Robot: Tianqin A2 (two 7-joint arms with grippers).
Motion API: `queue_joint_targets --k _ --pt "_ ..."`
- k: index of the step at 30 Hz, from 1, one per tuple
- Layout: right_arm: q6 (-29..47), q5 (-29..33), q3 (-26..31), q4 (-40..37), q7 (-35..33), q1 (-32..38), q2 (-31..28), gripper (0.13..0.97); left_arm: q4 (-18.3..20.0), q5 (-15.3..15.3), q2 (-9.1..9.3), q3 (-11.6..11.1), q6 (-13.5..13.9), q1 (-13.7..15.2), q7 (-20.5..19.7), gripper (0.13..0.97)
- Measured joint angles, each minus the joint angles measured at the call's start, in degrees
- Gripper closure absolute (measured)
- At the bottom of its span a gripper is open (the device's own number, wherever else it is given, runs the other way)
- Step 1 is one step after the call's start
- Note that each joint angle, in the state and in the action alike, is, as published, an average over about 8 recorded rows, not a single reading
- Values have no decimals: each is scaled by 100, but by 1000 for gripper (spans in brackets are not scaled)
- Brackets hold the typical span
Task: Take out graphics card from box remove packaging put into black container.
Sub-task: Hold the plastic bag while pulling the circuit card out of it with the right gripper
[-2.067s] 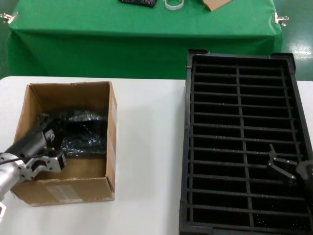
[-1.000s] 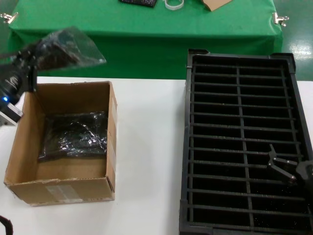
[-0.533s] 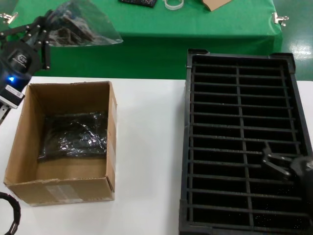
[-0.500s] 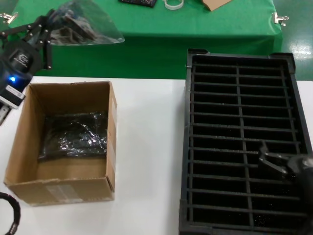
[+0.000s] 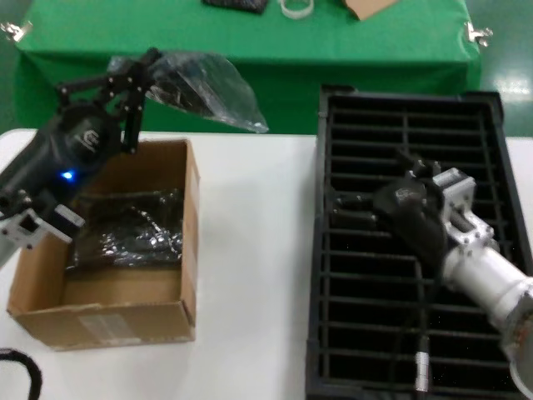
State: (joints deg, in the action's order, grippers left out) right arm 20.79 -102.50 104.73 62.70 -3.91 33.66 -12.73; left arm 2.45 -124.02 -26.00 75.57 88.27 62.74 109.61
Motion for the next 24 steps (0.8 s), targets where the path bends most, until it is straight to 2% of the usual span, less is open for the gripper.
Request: queue_joint_targets --k 5,10,17,24 --pt "684 -160 20 -955 -329 719 313 144 19 -42 77 319 123 -38 462 958" --pt "828 4 230 -1208 -85 1017 404 169 -50 35 142 462 152 14 864 958" --pt "575 793 677 -619 1154 917 216 248 -147 200 235 504 32 98 1326 958" --pt "689 2217 745 341 2786 604 58 296 -182 351 391 531 -366 127 1752 958"
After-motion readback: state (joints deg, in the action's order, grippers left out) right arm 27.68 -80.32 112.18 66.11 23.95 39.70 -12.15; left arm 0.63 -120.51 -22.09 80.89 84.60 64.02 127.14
